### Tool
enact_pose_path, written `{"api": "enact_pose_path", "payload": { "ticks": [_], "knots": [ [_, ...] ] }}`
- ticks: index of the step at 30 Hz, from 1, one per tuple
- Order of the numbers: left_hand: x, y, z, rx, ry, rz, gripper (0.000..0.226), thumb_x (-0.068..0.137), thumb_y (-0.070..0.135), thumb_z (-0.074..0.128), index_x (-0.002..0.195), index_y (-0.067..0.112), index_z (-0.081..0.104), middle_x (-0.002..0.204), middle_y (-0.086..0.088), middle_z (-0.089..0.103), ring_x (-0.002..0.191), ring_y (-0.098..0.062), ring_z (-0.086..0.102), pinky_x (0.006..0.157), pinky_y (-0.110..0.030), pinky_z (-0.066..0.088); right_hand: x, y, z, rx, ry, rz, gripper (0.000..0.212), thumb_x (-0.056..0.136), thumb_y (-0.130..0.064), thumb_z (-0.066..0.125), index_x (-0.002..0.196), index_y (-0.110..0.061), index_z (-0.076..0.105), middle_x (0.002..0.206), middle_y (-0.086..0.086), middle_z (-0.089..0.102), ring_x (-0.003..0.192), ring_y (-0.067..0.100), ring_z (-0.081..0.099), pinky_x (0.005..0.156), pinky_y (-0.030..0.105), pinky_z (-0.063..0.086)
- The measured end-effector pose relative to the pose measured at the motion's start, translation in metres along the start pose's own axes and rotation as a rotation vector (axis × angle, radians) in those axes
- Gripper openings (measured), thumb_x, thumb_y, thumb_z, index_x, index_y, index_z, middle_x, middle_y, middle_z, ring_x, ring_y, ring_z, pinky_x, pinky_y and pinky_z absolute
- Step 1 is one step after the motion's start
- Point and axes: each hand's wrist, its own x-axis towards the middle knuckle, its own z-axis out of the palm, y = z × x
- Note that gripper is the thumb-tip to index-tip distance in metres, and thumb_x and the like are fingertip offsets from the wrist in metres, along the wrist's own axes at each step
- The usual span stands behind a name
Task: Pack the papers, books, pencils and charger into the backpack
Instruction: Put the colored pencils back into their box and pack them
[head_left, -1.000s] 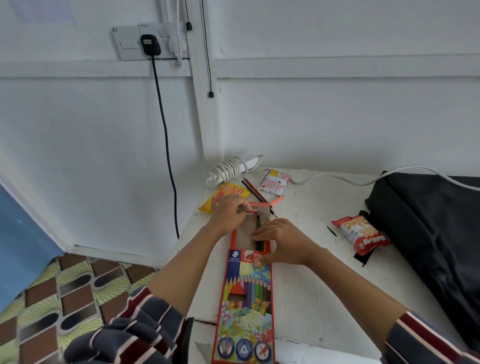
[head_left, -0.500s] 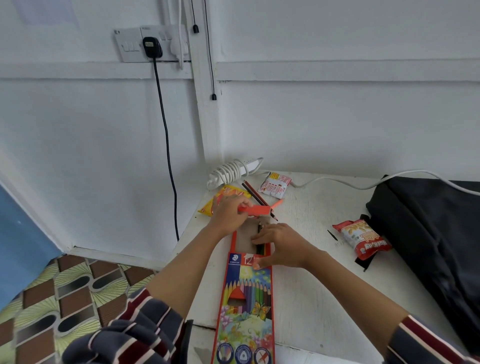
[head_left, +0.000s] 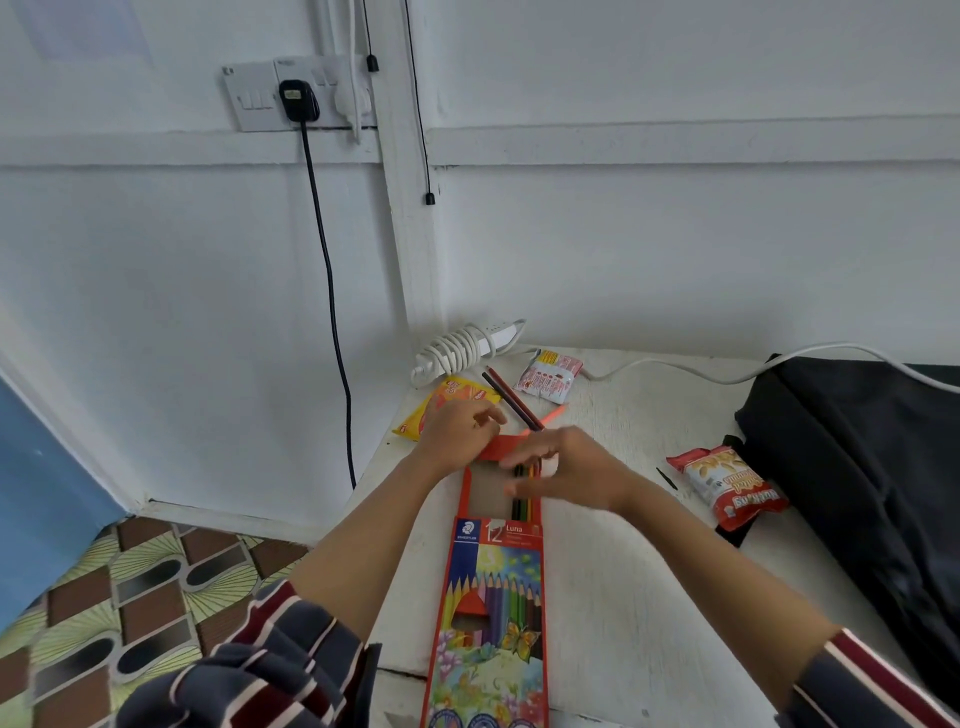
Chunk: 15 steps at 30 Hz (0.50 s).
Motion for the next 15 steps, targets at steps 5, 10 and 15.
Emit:
{"api": "enact_pose_path", "payload": {
  "ticks": [5, 10, 15],
  "knots": [
    [0.019, 0.0, 0.0, 0.02, 0.111, 0.12, 0.016, 0.086, 0.017, 0.059, 0.093, 0.023, 0.072, 0.094, 0.007, 0.07, 0.093, -0.009, 0.06, 0.101, -0.047, 0.034, 0.028, 0.024, -0.039, -0.118, 0.288, 0.101, 0.021, 0.085, -0.013, 0.065, 0.106, -0.015, 0.069, 0.107, 0.0, 0.067, 0.08, 0.007, 0.055, 0.07, 0.01, 0.041],
    [0.038, -0.001, 0.003, 0.09, 0.05, 0.1, 0.017, 0.088, 0.02, 0.058, 0.097, 0.026, 0.072, 0.102, 0.008, 0.066, 0.101, -0.012, 0.056, 0.103, -0.049, 0.031, 0.054, 0.057, -0.044, -0.188, 0.246, 0.253, 0.024, 0.087, -0.01, 0.062, 0.11, -0.01, 0.067, 0.111, 0.007, 0.067, 0.086, 0.006, 0.054, 0.08, 0.018, 0.042],
    [0.052, -0.005, 0.008, 0.101, -0.023, 0.12, 0.023, 0.084, 0.013, 0.062, 0.1, 0.026, 0.071, 0.106, 0.007, 0.067, 0.105, -0.015, 0.056, 0.101, -0.043, 0.035, 0.075, 0.066, -0.035, -0.106, 0.211, 0.285, 0.025, 0.085, -0.007, 0.063, 0.109, -0.006, 0.067, 0.109, 0.011, 0.068, 0.096, 0.017, 0.061, 0.091, 0.025, 0.047]
  ]
}}
